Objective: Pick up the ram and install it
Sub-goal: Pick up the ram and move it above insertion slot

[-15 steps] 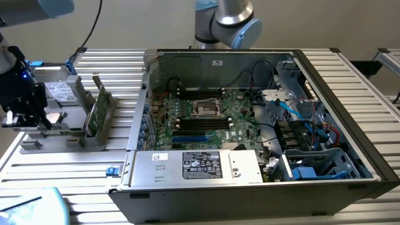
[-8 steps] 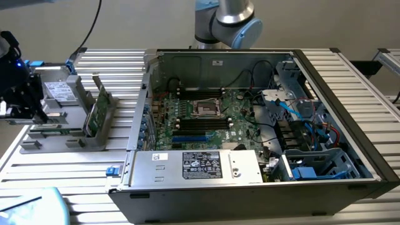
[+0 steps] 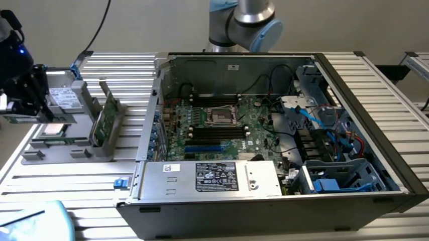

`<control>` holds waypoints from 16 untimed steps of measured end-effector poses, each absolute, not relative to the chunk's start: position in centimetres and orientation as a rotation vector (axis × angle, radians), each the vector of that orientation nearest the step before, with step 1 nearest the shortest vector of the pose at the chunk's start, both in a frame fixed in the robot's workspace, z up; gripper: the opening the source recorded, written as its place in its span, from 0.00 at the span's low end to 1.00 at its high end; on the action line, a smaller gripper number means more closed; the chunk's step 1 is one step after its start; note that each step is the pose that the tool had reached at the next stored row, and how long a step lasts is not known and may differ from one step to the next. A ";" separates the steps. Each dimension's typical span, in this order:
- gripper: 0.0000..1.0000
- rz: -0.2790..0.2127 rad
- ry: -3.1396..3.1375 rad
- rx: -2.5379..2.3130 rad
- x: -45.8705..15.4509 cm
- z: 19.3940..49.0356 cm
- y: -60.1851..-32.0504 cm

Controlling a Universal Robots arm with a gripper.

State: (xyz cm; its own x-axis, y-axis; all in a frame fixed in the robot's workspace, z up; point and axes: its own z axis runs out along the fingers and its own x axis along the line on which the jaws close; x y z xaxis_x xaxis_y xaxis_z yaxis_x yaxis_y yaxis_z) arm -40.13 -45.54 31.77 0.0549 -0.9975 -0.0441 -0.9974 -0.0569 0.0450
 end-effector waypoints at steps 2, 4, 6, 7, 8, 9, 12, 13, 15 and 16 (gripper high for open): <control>0.14 -0.104 -2.156 2.280 -39.6 32.4 -45.7; 0.14 -0.111 -2.156 2.280 -39.2 33.1 -45.8; 0.14 -0.118 -2.155 2.280 -38.8 33.7 -45.9; 0.14 -0.122 -2.155 2.280 -38.6 33.9 -45.9; 0.14 -0.126 -2.155 2.280 -38.3 34.2 -46.0; 0.14 -0.130 -2.155 2.280 -38.1 34.5 -46.0; 0.14 -0.142 -2.155 2.279 -37.6 35.3 -46.2; 0.14 -0.147 -2.155 2.279 -37.4 35.6 -46.3; 0.14 -0.153 -2.154 2.278 -37.1 36.2 -46.5; 0.14 -0.155 -2.153 2.277 -37.0 36.6 -46.7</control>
State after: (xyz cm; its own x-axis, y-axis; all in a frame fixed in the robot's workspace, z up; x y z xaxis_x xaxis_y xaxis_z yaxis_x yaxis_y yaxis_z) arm -37.02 -46.71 36.64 0.0533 -0.9962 -0.0692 -0.9958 -0.0583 0.0709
